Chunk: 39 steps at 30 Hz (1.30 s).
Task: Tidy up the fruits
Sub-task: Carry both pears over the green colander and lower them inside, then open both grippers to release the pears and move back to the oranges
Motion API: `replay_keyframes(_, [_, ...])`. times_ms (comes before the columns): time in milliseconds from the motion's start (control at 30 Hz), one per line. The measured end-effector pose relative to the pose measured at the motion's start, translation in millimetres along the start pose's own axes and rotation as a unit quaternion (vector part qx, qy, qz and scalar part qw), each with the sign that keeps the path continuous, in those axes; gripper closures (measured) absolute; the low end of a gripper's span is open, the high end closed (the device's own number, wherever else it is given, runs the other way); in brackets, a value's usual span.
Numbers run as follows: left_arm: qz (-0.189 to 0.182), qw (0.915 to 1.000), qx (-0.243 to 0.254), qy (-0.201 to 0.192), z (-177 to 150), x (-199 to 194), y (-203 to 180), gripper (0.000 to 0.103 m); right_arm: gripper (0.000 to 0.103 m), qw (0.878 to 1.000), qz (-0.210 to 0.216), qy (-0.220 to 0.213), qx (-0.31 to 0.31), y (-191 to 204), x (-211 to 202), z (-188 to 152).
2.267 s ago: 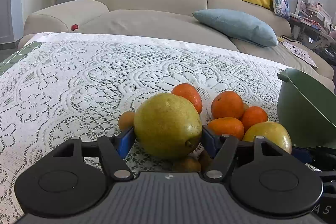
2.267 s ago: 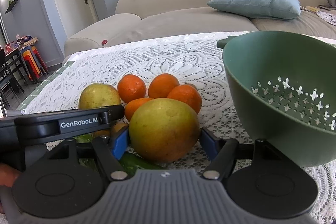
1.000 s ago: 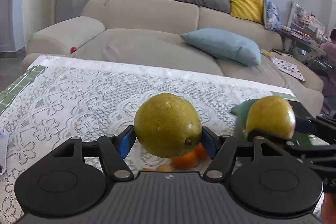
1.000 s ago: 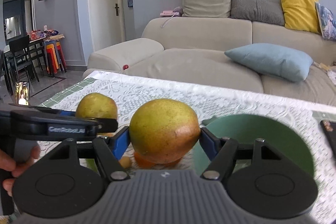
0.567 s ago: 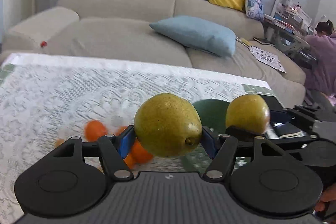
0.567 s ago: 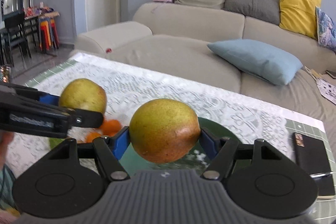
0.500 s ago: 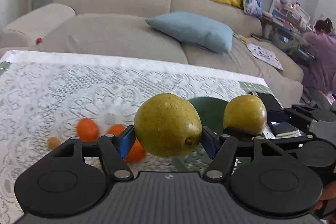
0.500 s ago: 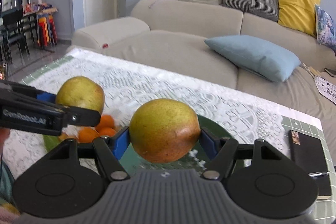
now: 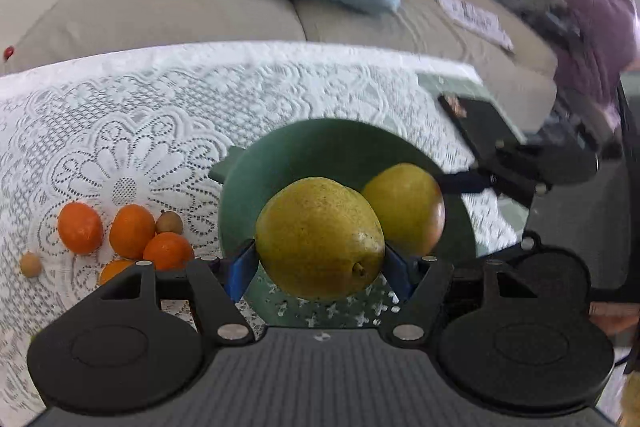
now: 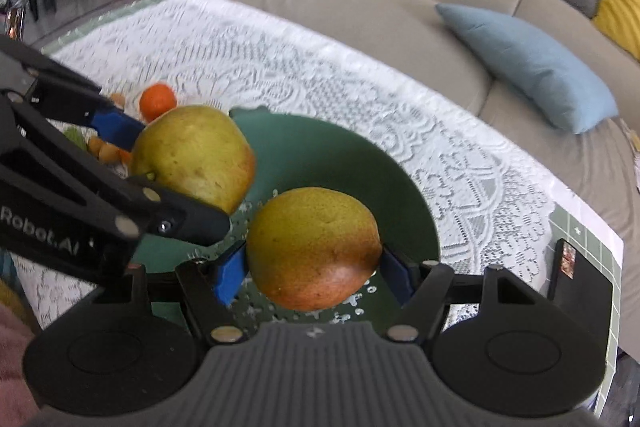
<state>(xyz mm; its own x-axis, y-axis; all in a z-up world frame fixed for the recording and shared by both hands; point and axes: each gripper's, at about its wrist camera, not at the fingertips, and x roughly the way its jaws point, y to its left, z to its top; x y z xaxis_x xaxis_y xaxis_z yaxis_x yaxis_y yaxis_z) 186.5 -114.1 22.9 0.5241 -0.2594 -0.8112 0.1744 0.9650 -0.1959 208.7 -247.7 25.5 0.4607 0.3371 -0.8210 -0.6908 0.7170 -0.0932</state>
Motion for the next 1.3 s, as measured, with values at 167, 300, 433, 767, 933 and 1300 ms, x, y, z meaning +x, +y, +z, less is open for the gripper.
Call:
replay_keyframes(167, [0.000, 0.9983, 0.032, 0.049, 9.0, 17.5, -2.6, 0.027, 0.035, 0.999, 0.013, 0.027, -0.034, -2.2, 9.6, 3.3])
replay_keyframes(300, [0.001, 0.9935, 0.072, 0.088, 17.3, 31.6, -6.6, 0.027, 0.035, 0.997, 0.027, 0.047, -0.058, -0.9, 15.0, 4.4])
replay_keyframes(433, [0.001, 0.9859, 0.113, 0.123, 23.5, 43.6, -11.3, 0.027, 0.035, 0.994, 0.032, 0.071, -0.079, -1.1, 23.1, 5.6])
replay_keyframes(767, [0.010, 0.9590, 0.198, 0.203, 22.7, 74.0, -19.9, 0.027, 0.035, 0.984, 0.057, 0.117, -0.120, 1.3, 42.9, 10.0])
replay_keyframes(933, [0.010, 0.9521, 0.215, 0.218, 21.0, 82.6, -18.6, 0.027, 0.035, 0.981, 0.062, 0.134, -0.128, 2.0, 52.0, 8.7])
replay_keyframes(1300, [0.006, 0.9500, 0.225, 0.216, 25.7, 84.5, -18.8, 0.027, 0.034, 0.977, 0.061, 0.157, -0.133, -0.5, 62.4, 10.6])
